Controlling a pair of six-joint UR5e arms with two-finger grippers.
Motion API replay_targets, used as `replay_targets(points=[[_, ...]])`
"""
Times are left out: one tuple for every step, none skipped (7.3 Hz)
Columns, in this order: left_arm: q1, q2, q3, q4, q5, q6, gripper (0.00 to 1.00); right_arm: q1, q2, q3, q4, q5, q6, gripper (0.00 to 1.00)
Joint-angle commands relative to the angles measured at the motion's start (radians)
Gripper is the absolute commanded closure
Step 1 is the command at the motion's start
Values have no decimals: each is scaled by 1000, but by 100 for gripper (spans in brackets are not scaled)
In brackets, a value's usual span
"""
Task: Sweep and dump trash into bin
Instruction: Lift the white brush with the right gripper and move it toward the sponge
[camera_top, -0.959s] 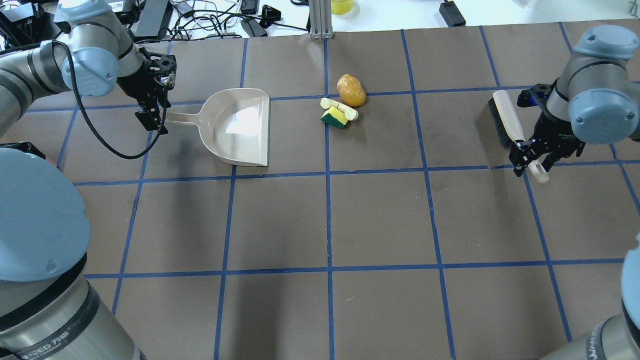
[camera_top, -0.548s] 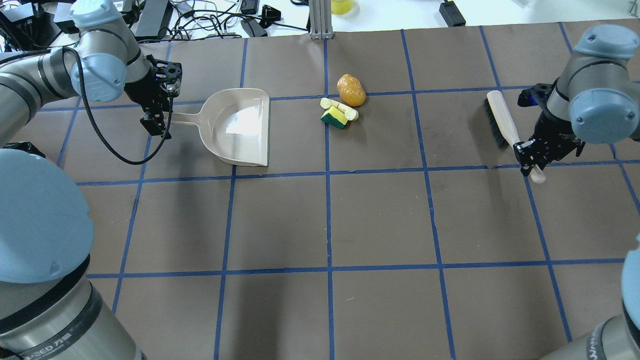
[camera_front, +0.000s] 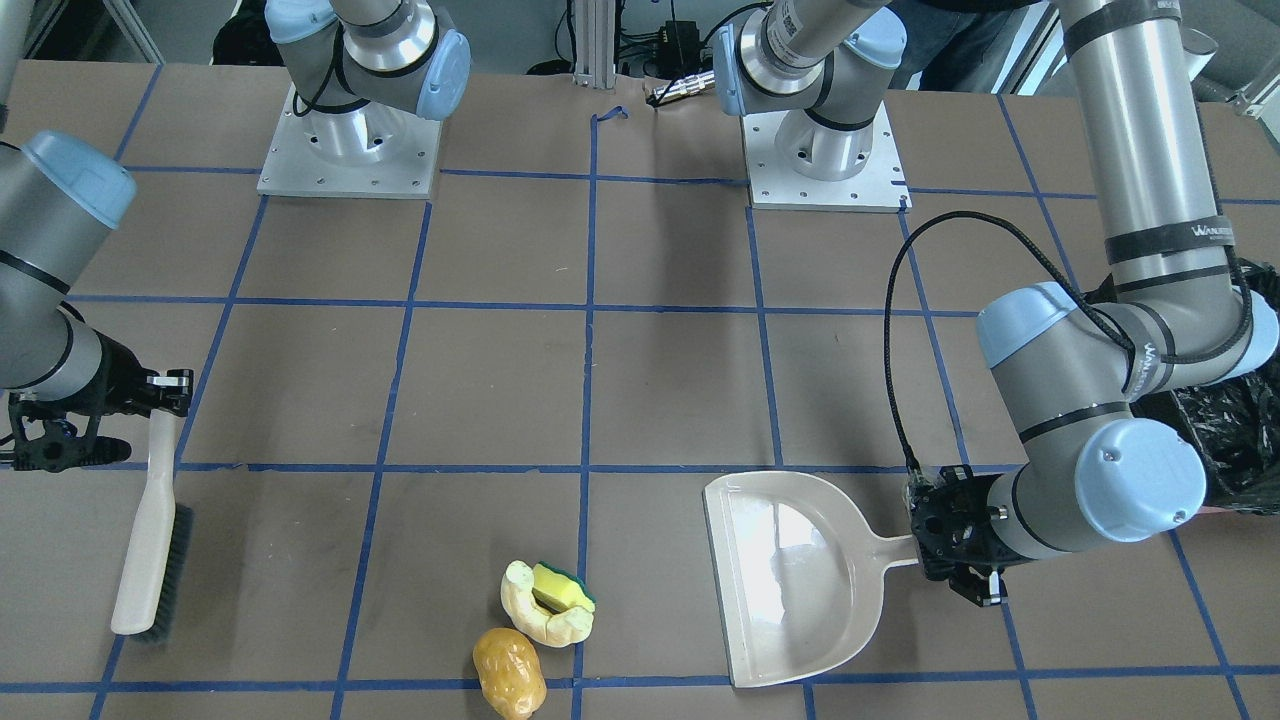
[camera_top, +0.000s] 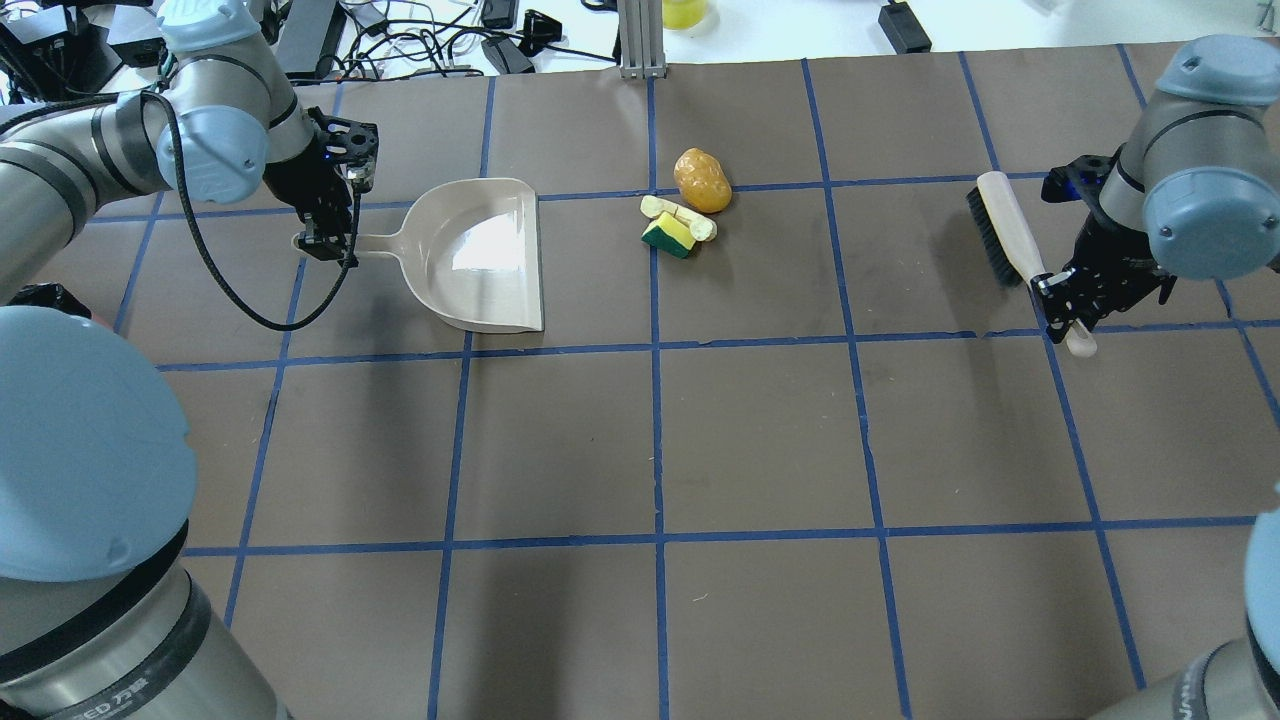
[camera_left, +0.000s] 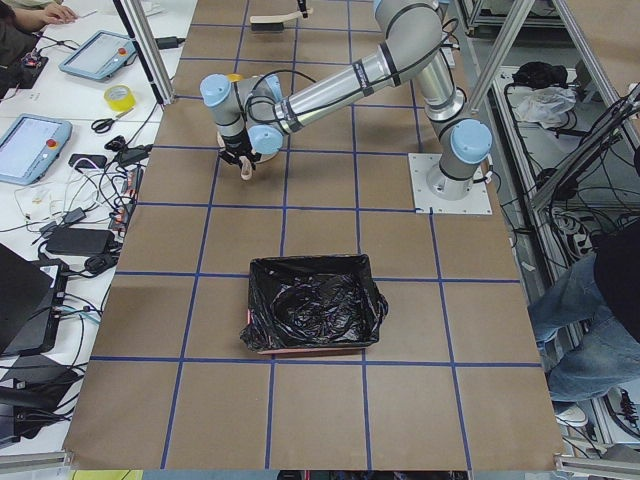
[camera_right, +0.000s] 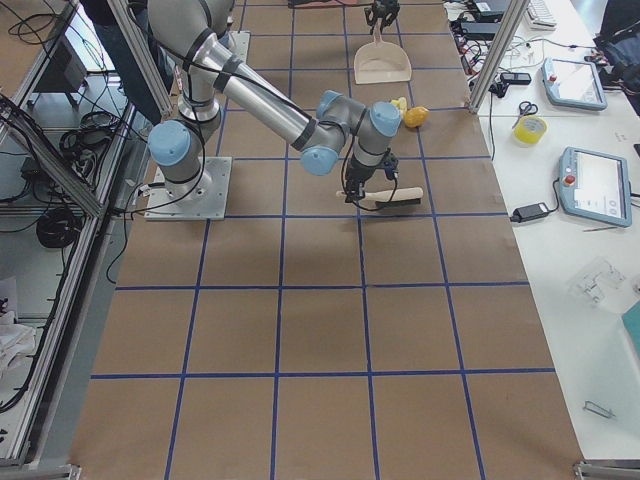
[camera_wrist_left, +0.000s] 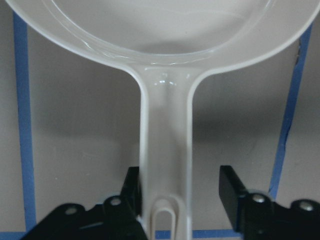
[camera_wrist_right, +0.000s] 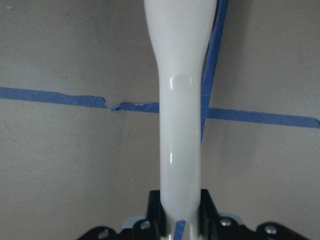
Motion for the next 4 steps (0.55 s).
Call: replay_targets(points=[[-2, 2, 2, 0, -5, -3, 77, 113, 5, -88, 53, -46, 37, 88], [-2, 0, 6, 0, -8, -3, 81, 217, 49, -157, 59, -95, 89, 89], [-3, -1, 9, 0, -8, -2, 82, 296, 106, -228, 65, -146, 127, 89], [-2, -6, 11, 0, -8, 0, 82, 360, 171, -310, 77, -156, 152, 89]])
